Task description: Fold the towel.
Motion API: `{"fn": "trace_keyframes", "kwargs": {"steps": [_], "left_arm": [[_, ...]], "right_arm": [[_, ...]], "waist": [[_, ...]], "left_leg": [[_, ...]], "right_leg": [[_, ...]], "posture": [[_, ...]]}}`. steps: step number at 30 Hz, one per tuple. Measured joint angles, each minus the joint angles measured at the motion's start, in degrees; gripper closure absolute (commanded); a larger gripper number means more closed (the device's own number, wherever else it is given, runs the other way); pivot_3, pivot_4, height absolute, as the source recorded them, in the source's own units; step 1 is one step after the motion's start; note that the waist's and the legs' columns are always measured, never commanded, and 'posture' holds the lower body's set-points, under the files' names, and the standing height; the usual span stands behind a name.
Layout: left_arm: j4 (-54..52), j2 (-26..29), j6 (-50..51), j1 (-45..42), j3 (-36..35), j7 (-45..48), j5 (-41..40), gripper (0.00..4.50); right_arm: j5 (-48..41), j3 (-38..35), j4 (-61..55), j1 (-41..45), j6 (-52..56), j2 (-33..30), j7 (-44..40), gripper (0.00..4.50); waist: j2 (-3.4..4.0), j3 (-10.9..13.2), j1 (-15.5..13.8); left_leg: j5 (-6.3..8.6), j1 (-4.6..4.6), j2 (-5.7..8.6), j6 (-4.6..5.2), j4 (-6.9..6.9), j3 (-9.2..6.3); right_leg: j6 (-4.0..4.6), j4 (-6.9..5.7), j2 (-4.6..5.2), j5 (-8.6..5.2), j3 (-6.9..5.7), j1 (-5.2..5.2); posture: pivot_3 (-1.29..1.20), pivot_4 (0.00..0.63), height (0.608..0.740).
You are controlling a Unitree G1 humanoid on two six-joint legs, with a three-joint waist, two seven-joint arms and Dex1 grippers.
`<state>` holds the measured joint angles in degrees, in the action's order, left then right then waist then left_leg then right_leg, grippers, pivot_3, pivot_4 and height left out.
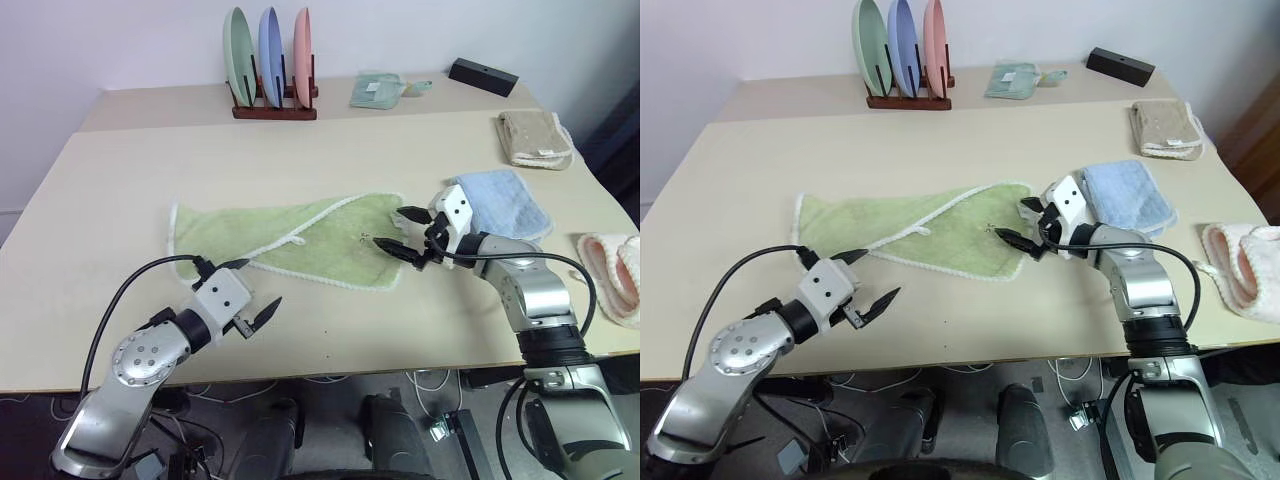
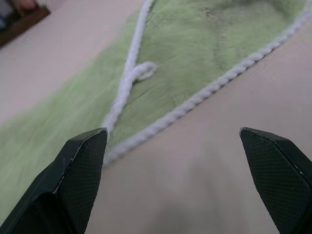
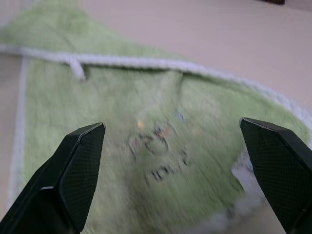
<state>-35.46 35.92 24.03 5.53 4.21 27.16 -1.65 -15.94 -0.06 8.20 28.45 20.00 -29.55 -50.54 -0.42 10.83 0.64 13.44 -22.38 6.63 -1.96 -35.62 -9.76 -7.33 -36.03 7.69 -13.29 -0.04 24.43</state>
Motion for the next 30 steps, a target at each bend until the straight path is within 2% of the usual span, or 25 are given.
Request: {"fn": "trace_keyframes", "kwargs": {"steps": [6, 11, 14, 24, 25, 26, 27, 30], "left_arm": [[5.19, 1.44, 0.16, -0.83, 0.34, -1.71, 5.12, 0.06], [11.29, 6.7, -0.9, 0.86, -7.54, -2.66, 8.28, 0.06], [13.74, 7.06, -1.85, 1.56, -10.52, -2.63, 8.53, 0.06], [20.96, 6.94, -8.23, -2.59, -9.71, -0.95, 8.63, 0.06], [21.4, 6.64, -8.27, -3.24, -9.48, -0.87, 8.68, 0.59], [21.88, 6.33, -8.29, -3.68, -9.22, -0.72, 8.68, 0.84], [22.18, 6.02, -8.27, -3.92, -8.77, -0.67, 8.69, 1.32], [23.46, 5.43, -8.24, -4.73, -7.7, -0.66, 8.7, 2.97]], "right_arm": [[-0.63, -0.03, -7.06, -2.51, 2.32, -0.05, 2.09, 0.0], [-0.64, -0.03, -9.2, -5.15, 3.37, -0.03, 4.01, 0.0], [-0.64, -0.02, -9.3, -4.98, 3.42, 0.53, 5.23, 0.0], [-0.63, 0.75, -9.39, -3.54, 3.53, 1.38, 6.54, 0.0], [-0.62, 0.75, -9.39, -3.44, 3.52, 1.38, 6.66, 0.0], [-0.62, 0.76, -9.39, -3.38, 3.51, 1.39, 6.75, 0.0], [-0.62, 0.76, -9.39, -3.37, 3.47, 1.39, 6.79, 0.0], [-0.6, 0.77, -9.39, -3.38, 3.22, 1.39, 6.81, 0.0]], "waist": [[-0.02, -0.01, -0.09], [-0.01, 0.0, 0.18], [-0.01, -0.01, 0.02], [0.03, -0.04, -0.11], [0.03, -0.04, -0.18], [0.03, -0.04, -0.21], [0.02, -0.04, -0.17], [0.02, -0.04, -0.03]], "left_leg": [[0.01, -0.01, -0.03, -0.01, 0.0, -0.01], [0.02, 0.02, -0.08, 0.0, 0.03, 0.0], [0.02, 0.02, -0.08, -0.01, 0.04, 0.0], [0.01, 0.05, -0.08, -0.02, 0.0, 0.02], [0.01, 0.05, -0.07, -0.02, -0.01, 0.02], [0.01, 0.05, -0.07, -0.02, -0.01, 0.02], [0.01, 0.05, -0.07, -0.02, -0.01, 0.03], [0.01, 0.05, -0.08, -0.02, -0.01, 0.02]], "right_leg": [[-0.01, -0.01, -0.03, 0.0, -0.01, 0.01], [0.0, -0.02, -0.03, 0.0, 0.02, 0.06], [0.0, -0.02, -0.04, 0.01, 0.02, 0.06], [0.03, -0.05, -0.04, 0.05, 0.02, 0.03], [0.03, -0.05, -0.04, 0.06, 0.02, 0.02], [0.02, -0.05, -0.04, 0.06, 0.02, 0.02], [0.01, -0.05, -0.04, 0.06, 0.02, 0.02], [0.01, -0.05, -0.07, 0.07, 0.01, 0.03]], "posture": [[0.0, 0.15, 0.74], [0.0, 0.15, 0.74], [0.0, 0.15, 0.74], [0.0, 0.15, 0.74], [0.0, 0.15, 0.74], [0.0, 0.15, 0.74], [0.0, 0.15, 0.74], [0.0, 0.15, 0.74]]}}
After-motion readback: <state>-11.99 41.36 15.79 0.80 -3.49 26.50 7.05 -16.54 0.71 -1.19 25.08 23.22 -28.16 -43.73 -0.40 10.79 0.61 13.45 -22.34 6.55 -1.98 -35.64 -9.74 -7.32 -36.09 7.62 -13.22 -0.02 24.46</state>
